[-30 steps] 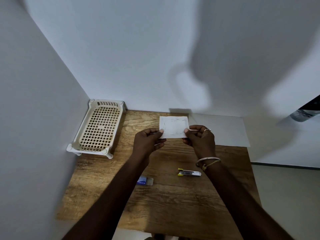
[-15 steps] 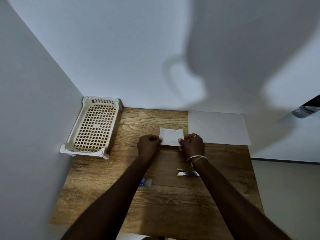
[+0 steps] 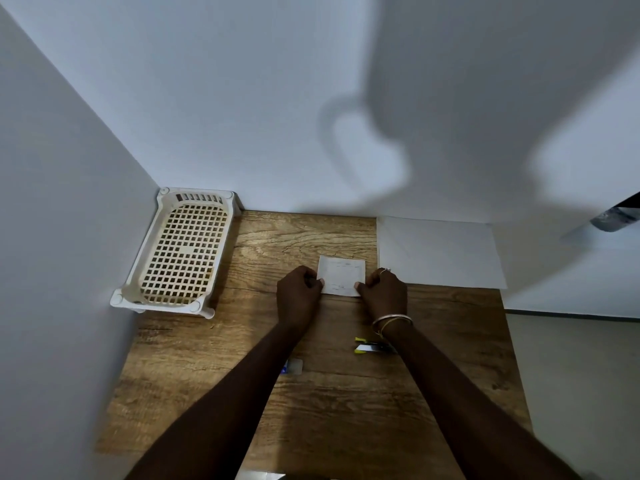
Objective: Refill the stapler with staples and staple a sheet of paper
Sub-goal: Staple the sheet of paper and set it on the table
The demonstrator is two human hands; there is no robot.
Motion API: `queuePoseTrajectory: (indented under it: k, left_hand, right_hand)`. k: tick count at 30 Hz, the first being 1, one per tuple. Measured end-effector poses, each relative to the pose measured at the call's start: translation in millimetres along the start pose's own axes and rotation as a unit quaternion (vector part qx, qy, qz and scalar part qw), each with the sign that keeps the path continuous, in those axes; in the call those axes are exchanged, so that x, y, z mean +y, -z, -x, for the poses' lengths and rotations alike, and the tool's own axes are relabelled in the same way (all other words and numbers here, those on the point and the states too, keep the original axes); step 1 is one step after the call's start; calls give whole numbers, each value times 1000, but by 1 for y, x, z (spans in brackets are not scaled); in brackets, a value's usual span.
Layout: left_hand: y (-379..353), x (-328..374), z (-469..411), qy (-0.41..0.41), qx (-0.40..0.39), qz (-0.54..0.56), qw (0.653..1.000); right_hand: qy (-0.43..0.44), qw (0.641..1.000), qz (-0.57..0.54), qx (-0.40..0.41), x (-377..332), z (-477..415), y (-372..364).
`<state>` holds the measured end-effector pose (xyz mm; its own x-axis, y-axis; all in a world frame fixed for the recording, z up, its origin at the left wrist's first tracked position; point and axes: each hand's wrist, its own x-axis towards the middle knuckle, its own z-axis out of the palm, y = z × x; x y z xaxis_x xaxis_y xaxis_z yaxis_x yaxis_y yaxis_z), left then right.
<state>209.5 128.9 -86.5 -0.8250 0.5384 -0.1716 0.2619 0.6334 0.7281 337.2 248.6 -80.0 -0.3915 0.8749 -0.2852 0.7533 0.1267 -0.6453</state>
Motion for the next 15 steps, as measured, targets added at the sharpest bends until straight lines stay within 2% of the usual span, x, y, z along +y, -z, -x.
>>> queuePoseTrajectory:
  k: [5, 7, 9, 11, 13, 15]
  left_hand:
    - [1, 0, 1, -18, 3, -25, 1000]
    - [4, 2, 4, -35, 12, -39, 999]
    - [10, 5, 13, -86, 4, -62, 994]
    - [13, 4, 25, -183, -31, -117, 976]
    - [12, -2, 37, -265, -92, -208, 937]
    - [8, -7, 46, -273, -163, -288, 903]
  right_hand:
    - [14, 999, 9, 27, -7, 6, 8]
    - [54, 997, 33, 49, -11, 11, 13]
    - [122, 988, 82, 51, -13, 21, 14]
    - [211, 967, 140, 43, -10, 34, 11]
    - [268, 939, 216, 9, -6, 45, 4]
    - [268, 923, 270, -49, -1, 51, -4]
